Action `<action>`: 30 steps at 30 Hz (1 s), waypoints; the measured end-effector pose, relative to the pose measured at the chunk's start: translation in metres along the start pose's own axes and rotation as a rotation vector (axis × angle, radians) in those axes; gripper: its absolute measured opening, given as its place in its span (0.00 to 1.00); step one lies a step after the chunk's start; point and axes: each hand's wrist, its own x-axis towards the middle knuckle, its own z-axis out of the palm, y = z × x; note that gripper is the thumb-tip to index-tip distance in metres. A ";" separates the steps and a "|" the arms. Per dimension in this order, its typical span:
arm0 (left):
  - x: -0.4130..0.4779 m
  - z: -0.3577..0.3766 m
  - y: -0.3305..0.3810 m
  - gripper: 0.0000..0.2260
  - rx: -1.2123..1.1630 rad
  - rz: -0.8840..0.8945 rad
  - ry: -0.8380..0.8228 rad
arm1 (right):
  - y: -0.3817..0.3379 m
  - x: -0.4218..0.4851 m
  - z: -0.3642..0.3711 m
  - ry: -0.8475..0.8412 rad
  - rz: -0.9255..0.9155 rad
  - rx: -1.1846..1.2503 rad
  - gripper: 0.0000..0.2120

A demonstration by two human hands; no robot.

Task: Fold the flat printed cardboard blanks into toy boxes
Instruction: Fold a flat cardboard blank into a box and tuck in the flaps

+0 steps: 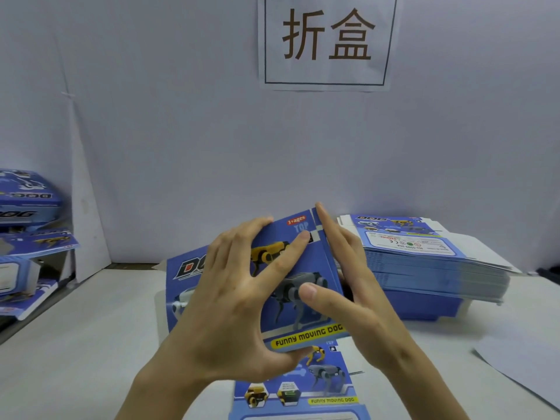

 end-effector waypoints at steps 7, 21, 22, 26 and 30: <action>-0.001 0.000 -0.001 0.45 -0.005 0.009 0.003 | -0.001 -0.001 0.006 0.040 -0.002 -0.052 0.34; -0.001 -0.005 -0.006 0.44 0.005 0.025 0.010 | -0.001 -0.001 0.008 -0.087 0.089 -0.055 0.39; -0.001 -0.005 -0.006 0.44 0.006 0.026 0.006 | -0.001 -0.002 0.008 -0.089 0.091 -0.078 0.39; -0.002 -0.004 -0.008 0.45 0.013 0.029 0.009 | -0.005 -0.003 0.006 -0.105 0.099 -0.188 0.37; -0.003 -0.001 -0.009 0.47 0.041 0.044 -0.013 | -0.003 -0.005 0.003 -0.153 0.088 -0.461 0.38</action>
